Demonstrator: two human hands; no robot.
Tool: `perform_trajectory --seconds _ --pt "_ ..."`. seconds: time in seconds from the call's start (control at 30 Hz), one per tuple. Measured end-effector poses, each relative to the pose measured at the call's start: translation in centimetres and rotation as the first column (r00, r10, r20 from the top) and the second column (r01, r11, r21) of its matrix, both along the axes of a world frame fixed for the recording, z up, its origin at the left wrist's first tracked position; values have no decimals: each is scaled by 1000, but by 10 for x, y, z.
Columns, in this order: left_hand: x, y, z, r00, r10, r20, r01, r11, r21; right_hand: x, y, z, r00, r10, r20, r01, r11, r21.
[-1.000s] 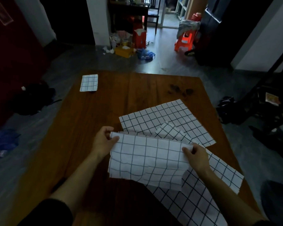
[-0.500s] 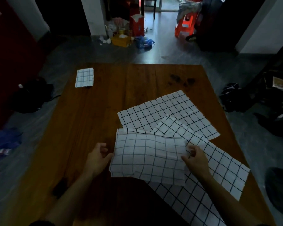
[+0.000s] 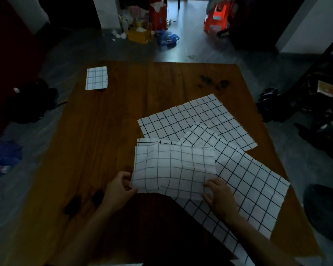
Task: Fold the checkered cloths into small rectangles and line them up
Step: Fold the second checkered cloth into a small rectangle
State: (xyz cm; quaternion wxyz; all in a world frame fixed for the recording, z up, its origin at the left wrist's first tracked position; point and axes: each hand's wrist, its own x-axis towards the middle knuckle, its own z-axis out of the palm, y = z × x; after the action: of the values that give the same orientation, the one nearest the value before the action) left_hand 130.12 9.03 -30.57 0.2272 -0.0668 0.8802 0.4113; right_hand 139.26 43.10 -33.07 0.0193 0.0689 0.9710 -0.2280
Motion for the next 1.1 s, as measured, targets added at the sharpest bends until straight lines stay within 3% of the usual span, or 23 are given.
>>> perform_trajectory --seconds 0.3,0.53,0.6,0.7,0.8,0.93,1.0,1.1 --pt "-2 -7 4 997 -1 -74 -3 998 -56 4 -10 -1 999 0 33 -4 993 116" --pt "-16 -20 10 1000 -20 -13 19 998 -57 6 -5 3 999 4 34 -9 990 138" --pt "-15 -21 13 1000 -23 -7 21 990 -139 7 -4 4 999 7 34 -12 989 148" --pt "-8 -22 10 981 -99 -168 26 920 -391 9 -6 5 1000 18 25 -22 988 155" --pt "6 -12 5 901 -308 -306 137 870 -473 11 -11 5 998 57 6 -57 987 153" --pt "21 10 -1 761 -541 -357 303 784 -542 12 -25 6 995 95 1 -95 990 101" --pt "28 21 -5 651 -639 -411 387 744 -545 12 -34 7 985 172 -14 -170 980 99" --pt "38 32 -22 443 -802 -401 497 592 -635 12 -41 3 951 309 -12 -305 944 127"
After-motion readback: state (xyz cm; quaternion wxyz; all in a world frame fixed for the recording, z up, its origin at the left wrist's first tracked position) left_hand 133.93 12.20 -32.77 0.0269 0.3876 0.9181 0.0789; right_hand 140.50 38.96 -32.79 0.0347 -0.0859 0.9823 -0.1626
